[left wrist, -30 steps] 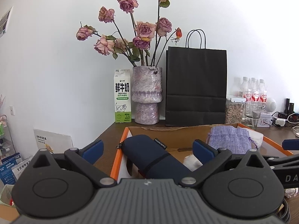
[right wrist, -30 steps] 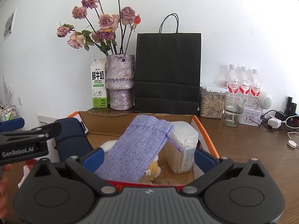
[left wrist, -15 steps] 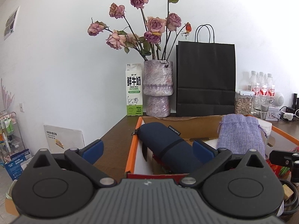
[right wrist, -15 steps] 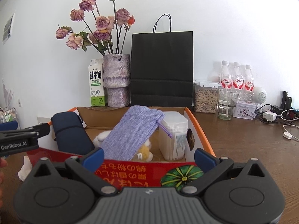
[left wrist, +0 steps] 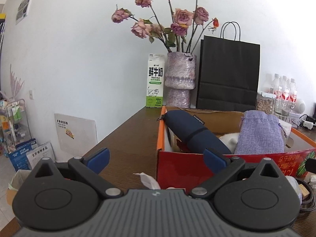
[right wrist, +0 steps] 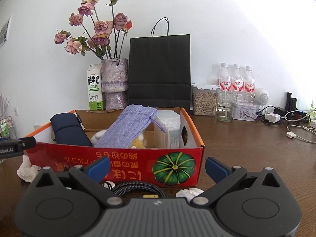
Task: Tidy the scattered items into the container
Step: 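Withdraw both tools from the box back toward the table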
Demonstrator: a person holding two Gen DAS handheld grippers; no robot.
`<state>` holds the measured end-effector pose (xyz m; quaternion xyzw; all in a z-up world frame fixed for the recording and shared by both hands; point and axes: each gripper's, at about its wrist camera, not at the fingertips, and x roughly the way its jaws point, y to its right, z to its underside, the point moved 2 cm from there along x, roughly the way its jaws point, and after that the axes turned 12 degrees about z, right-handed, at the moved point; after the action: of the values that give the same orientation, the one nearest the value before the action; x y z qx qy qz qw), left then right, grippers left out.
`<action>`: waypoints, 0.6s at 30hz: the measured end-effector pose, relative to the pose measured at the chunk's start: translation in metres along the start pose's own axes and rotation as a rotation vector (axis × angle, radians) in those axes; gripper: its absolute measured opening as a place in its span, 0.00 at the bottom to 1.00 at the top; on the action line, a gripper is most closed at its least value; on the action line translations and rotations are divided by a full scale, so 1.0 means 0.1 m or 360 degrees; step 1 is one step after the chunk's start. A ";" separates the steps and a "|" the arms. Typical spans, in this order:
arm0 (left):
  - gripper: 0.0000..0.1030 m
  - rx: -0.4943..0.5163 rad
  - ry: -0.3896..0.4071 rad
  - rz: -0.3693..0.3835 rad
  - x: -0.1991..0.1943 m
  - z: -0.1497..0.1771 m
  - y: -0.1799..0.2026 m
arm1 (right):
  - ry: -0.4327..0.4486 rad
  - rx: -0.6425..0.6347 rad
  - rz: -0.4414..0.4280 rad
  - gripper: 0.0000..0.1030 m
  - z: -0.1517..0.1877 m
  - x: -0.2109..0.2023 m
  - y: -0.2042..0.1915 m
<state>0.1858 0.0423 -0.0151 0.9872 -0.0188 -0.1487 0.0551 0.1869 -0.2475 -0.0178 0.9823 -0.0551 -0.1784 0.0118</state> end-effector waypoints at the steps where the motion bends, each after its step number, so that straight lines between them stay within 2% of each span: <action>1: 1.00 -0.0016 -0.0008 -0.0005 -0.01 0.01 -0.02 | 0.0001 0.0001 0.0005 1.00 0.01 -0.02 0.01; 5: 1.00 -0.0049 -0.0054 -0.0029 -0.05 0.02 -0.07 | 0.0016 -0.0009 0.0011 1.00 0.05 -0.08 0.01; 12: 1.00 -0.0040 -0.0050 -0.0025 -0.18 0.06 -0.09 | 0.0019 -0.0031 0.0016 1.00 0.11 -0.20 0.05; 18: 1.00 -0.0021 -0.0131 -0.0031 -0.28 0.11 -0.13 | -0.0024 -0.0052 -0.0008 1.00 0.17 -0.31 0.13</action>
<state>0.1562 0.0553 -0.0186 0.9800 -0.0106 -0.1899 0.0593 0.1508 -0.2571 -0.0227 0.9808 -0.0497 -0.1868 0.0270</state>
